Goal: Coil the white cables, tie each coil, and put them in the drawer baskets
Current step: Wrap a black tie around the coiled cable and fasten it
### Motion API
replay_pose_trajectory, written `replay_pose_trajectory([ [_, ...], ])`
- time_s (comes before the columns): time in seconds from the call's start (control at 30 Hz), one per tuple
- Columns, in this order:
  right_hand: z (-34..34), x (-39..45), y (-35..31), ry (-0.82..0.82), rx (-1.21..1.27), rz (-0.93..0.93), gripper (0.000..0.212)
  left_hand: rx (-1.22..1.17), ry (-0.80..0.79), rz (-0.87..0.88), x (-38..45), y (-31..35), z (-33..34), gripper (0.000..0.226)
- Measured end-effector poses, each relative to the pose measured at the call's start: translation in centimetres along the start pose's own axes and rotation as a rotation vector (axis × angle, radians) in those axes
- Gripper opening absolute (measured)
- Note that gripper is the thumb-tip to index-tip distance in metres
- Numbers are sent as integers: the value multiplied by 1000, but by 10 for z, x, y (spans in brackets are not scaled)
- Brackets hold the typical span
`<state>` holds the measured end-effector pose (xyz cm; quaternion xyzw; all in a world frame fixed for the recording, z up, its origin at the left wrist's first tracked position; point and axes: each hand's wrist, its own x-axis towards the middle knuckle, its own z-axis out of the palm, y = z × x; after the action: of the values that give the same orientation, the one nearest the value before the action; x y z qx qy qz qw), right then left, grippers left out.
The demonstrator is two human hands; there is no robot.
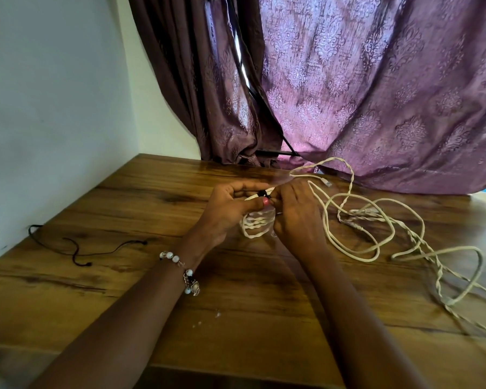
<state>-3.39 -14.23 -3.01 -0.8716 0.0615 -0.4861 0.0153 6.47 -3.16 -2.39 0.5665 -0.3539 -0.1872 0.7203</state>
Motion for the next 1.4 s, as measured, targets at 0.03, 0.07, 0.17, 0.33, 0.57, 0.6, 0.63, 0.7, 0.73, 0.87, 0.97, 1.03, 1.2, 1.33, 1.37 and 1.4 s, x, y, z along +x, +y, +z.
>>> replay_pose_trajectory([
  [0.03, 0, -1, 0, 18, 33, 21, 18, -13, -1, -12, 0, 0, 0, 30],
  [0.07, 0, -1, -1, 38, 64, 38, 18, -24, -1, -22, 0, 0, 1, 30],
  [0.17, 1, 0, -1, 56, 99, 50, 20, -22, -17, -28, 0, 1, 0, 30],
  [0.33, 0, 0, 0, -9, 139, 60, 20, -42, -41, -27, -2, 1, 0, 31],
  [0.57, 0, 3, 1, 19, 308, 172, 13, -79, -40, -49, -2, 1, 1, 29],
  [0.6, 1, 4, 1, 39, 326, 174, 12, -99, -34, -55, -2, 0, 3, 26],
  [0.63, 1, 5, 0, 58, 335, 177, 10, -119, -27, -58, -2, -1, 5, 24],
  [0.7, 3, 5, 0, 78, 347, 192, 8, -133, -7, -47, -2, -3, 8, 22],
  [0.73, 4, 5, 1, 85, 360, 206, 6, -121, 5, -34, -2, -3, 9, 23],
  [0.87, 4, 6, 2, 94, 379, 225, 6, -14, -10, 42, -4, 0, 7, 30],
  [0.97, 1, 6, 2, 67, 345, 185, 5, 71, -12, 95, -7, 1, 9, 29],
  [1.03, -2, 5, 2, 23, 293, 151, 4, 103, -15, 109, -7, 1, 10, 27],
  [1.2, -2, 5, 5, -58, 215, 45, 1, 138, -33, 131, -8, 0, 7, 24],
  [1.33, -4, 4, 9, -69, 293, 92, 16, 139, -28, 136, -7, -1, 6, 25],
  [1.37, -4, 4, 7, -51, 304, 128, 17, 138, -29, 138, -6, -2, 6, 25],
  [1.4, -4, 3, 6, -32, 311, 165, 17, 137, -31, 141, -5, -2, 7, 25],
])
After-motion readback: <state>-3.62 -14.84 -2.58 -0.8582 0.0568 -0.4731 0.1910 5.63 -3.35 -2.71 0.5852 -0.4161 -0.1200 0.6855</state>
